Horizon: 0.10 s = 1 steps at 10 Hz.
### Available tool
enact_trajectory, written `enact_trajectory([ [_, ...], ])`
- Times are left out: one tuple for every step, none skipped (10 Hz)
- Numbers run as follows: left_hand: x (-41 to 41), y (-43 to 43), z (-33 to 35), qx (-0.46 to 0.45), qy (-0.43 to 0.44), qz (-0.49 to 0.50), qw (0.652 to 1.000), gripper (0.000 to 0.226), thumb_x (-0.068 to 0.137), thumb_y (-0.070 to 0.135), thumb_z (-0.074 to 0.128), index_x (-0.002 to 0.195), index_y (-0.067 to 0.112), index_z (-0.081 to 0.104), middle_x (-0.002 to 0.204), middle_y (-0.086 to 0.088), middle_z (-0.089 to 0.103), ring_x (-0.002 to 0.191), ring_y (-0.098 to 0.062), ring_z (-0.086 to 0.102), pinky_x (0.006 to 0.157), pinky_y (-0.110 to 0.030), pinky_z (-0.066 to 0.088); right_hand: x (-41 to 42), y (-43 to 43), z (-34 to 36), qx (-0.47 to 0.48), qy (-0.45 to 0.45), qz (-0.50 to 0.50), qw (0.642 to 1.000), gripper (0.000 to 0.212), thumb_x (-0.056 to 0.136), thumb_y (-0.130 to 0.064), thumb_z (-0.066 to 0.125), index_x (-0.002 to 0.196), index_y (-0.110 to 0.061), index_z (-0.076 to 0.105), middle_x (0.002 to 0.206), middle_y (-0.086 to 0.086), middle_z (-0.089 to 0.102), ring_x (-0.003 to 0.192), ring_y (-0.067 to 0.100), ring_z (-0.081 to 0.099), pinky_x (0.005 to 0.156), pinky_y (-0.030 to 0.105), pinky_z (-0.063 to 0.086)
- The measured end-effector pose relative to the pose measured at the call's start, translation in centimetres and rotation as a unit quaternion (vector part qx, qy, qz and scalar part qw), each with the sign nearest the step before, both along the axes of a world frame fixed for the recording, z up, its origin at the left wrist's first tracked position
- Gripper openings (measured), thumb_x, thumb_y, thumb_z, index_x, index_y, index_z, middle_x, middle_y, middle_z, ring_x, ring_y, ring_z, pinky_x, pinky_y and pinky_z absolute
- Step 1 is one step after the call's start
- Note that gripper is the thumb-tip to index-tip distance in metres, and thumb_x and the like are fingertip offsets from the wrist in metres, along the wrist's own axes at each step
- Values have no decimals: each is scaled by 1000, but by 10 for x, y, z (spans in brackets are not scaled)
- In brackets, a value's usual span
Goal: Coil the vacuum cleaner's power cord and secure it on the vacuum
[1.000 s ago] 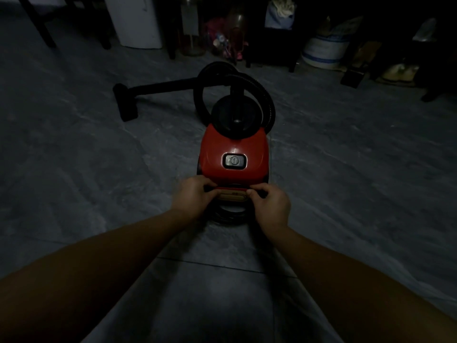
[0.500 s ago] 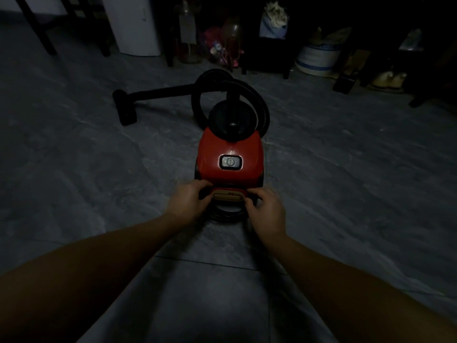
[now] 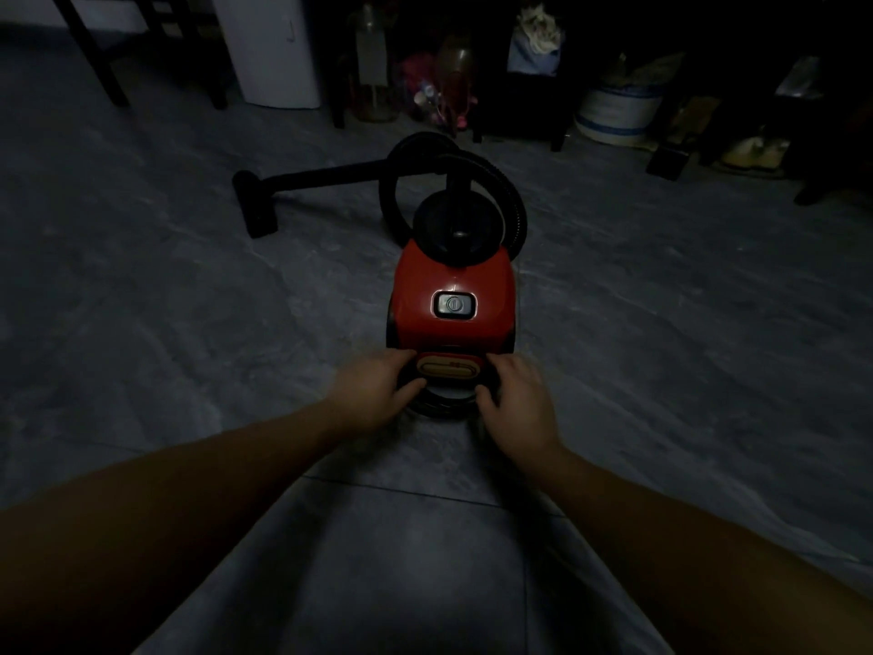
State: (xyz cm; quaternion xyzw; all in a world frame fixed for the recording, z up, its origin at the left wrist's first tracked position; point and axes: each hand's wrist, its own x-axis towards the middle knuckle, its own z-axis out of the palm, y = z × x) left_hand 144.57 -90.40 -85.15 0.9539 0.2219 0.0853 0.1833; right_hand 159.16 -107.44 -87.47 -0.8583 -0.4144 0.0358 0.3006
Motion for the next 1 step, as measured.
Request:
enact_trajectory([
  [1,-3,4,-5,-2,-17,1000,50,97,46,47,139,21,47,127,-7,62,110,-22,60,90,-29,45,1,5,3,-25,-13,9,1000,52,93,-28,58,142,-14,46,138,5,51,128,23,43,110,39,39],
])
